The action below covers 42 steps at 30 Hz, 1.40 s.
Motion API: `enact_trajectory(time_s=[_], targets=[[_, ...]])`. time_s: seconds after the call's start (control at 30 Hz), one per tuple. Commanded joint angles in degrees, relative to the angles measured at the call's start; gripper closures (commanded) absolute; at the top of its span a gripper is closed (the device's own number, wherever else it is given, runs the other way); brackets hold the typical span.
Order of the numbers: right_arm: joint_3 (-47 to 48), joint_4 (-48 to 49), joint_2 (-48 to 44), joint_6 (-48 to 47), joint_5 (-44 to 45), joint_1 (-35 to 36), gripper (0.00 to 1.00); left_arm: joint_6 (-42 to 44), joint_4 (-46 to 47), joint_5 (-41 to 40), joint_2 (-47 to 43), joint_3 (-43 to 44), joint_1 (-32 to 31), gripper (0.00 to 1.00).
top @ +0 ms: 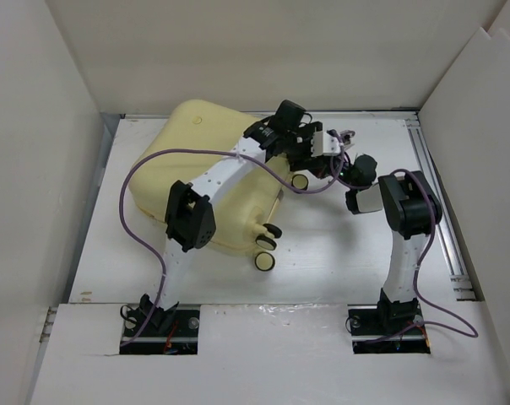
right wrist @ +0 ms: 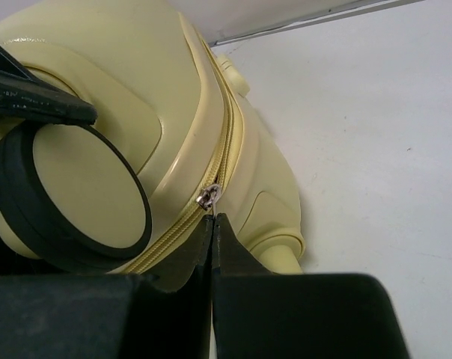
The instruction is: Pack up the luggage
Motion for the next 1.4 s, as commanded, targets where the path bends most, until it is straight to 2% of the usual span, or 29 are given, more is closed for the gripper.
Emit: enact_trajectory(time_s=[0.0,0.13,0.27,0.47,0.63,0.83,0.97,1.07,1.1,1.13,1.17,1.2,1.23,1.27,1.33,1.37], targets=[[0.0,0.0,-2.4,-2.7,3.3,-2.7,1.0,-2.9,-17.5,3.1,-5.3,1.0,3.0,1.0],[-2.2,1.5,-2.9,-3.2,3.3,-1.5,1.0,1.9,-21.9,4.4,-9.2,-3.3,3.0,1.0],[-2.9,1.5,-2.9,-4.5,3.3,-0.4,1.0,5.9,-22.6,3.9,-15.5,-13.0,3.0,1.0],[-2.3,1.0,-2.4,-5.0,3.3,3.4,1.0,11.0,-27.6,3.9,-23.7,-22.3,1.5,1.0],[-0.9,-0.7,-2.4,-6.6,4.4,8.2,1.0,13.0,-28.4,5.2,-28.9,-31.4,-3.1,1.0],[4.4,-3.8,-0.2,-6.6,5.7,9.3,1.0,11.9,-27.2,8.1,-31.5,-35.2,-7.0,1.0],[10.7,-11.8,-0.7,-10.2,6.5,11.2,1.0,9.9,-27.2,9.4,-32.6,-35.7,-7.5,1.0],[12.8,-17.7,-1.3,-13.9,8.2,12.9,1.0,5.3,-24.8,9.4,-33.1,-33.9,-8.5,1.0],[12.8,-19.9,-1.9,-15.4,8.2,13.7,1.0,2.6,-23.6,8.4,-33.1,-30.9,-8.6,0.87],[12.8,-20.4,-1.9,-15.5,8.7,13.7,1.0,-1.5,-23.6,7.8,-33.1,-28.3,-8.6,0.67],[12.8,-20.4,-1.9,-15.5,8.7,13.7,1.0,-3.9,-22.9,7.8,-33.1,-25.3,-8.0,0.52],[12.3,-20.4,-1.9,-15.5,8.7,13.7,1.0,-7.5,-21.9,7.3,-33.1,-19.2,-6.5,0.38],[11.6,-20.4,-1.9,-15.5,8.7,13.7,1.0,-11.8,-19.9,5.4,-33.7,-16.5,-5.2,0.36],[11.6,-20.4,-1.9,-15.5,8.7,13.7,1.0,-21.2,-14.8,3.3,-35.3,-14.3,-1.8,0.36],[11.0,-20.4,-1.9,-15.5,8.7,13.7,1.0,-28.3,-9.7,-3.1,-37.6,-11.6,2.8,0.38],[11.0,-21.0,-1.9,-15.5,8.7,13.7,1.0,-30.7,-7.7,-11.5,-39.0,-11.6,5.4,0.42]])
